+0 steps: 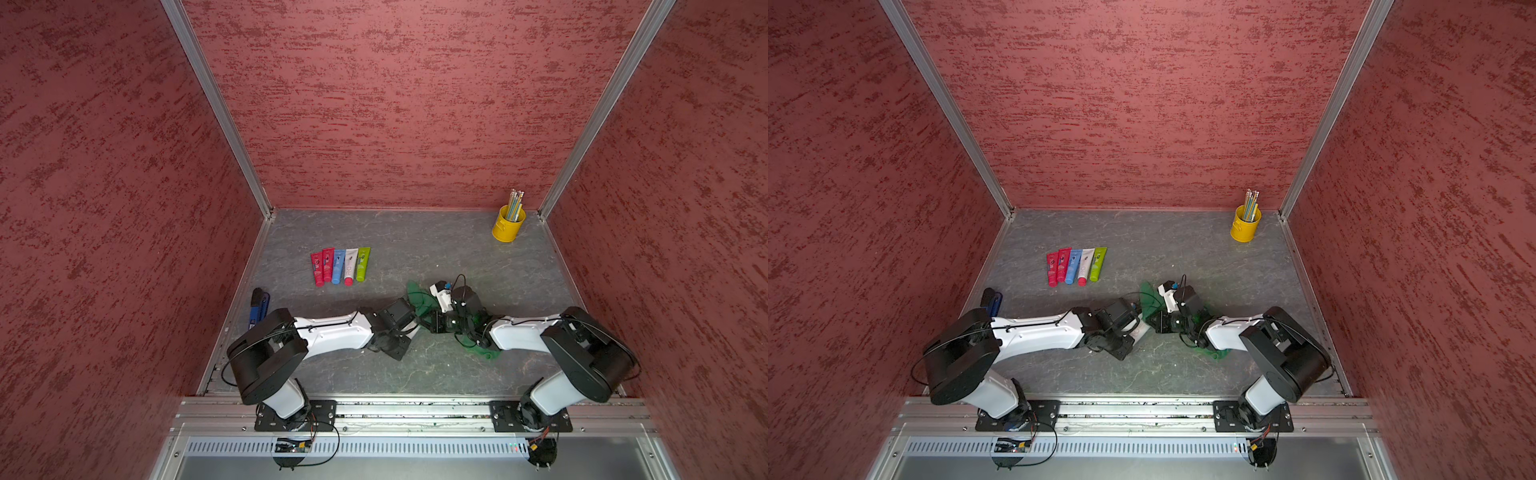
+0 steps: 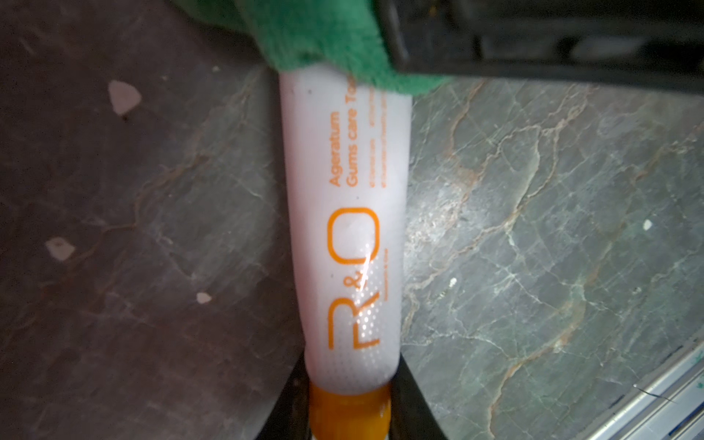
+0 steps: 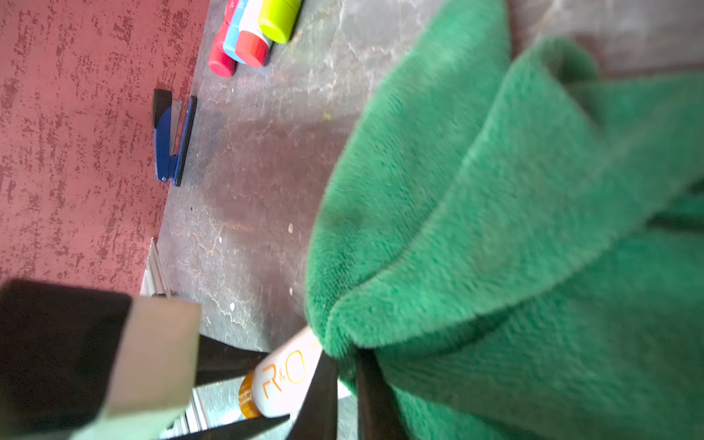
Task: Wipe the surface of the toothpaste tube
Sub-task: Wipe the dirt from the toothpaste tube.
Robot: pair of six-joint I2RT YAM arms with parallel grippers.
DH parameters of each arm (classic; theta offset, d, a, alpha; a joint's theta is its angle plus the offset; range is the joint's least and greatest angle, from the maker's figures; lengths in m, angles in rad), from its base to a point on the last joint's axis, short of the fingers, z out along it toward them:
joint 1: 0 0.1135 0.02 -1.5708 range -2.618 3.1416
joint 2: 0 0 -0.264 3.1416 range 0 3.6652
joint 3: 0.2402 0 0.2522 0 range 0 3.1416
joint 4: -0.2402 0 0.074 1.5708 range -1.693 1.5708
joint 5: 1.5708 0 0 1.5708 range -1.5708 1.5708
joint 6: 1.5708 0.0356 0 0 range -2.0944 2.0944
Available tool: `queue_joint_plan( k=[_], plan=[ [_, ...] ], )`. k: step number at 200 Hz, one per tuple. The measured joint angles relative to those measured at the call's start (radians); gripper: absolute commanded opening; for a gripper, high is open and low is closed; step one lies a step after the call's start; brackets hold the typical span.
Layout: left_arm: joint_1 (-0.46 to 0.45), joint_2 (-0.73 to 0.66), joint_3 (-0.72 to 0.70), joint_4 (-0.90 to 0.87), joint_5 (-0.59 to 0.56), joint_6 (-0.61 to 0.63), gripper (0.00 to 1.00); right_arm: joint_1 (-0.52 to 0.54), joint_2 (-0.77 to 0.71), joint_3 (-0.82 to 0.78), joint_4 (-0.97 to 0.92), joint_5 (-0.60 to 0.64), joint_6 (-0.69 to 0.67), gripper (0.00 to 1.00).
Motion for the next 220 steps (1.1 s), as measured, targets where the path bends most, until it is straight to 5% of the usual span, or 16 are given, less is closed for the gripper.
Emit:
queue_joint_plan(
  k=[69,168,220],
  plan=[
    [0.012,0.006,0.004,0.002,0.028,0.004,0.1,0.049,-0.001,-0.037,0.102,-0.058,0.046,0.0],
    [0.01,0.009,0.003,0.023,0.025,0.004,0.1,0.04,0.077,0.229,-0.261,0.286,-0.06,0.0],
    [0.006,0.009,0.002,0.026,0.015,0.004,0.1,0.046,0.059,0.15,-0.165,0.219,-0.037,0.0]
  ],
)
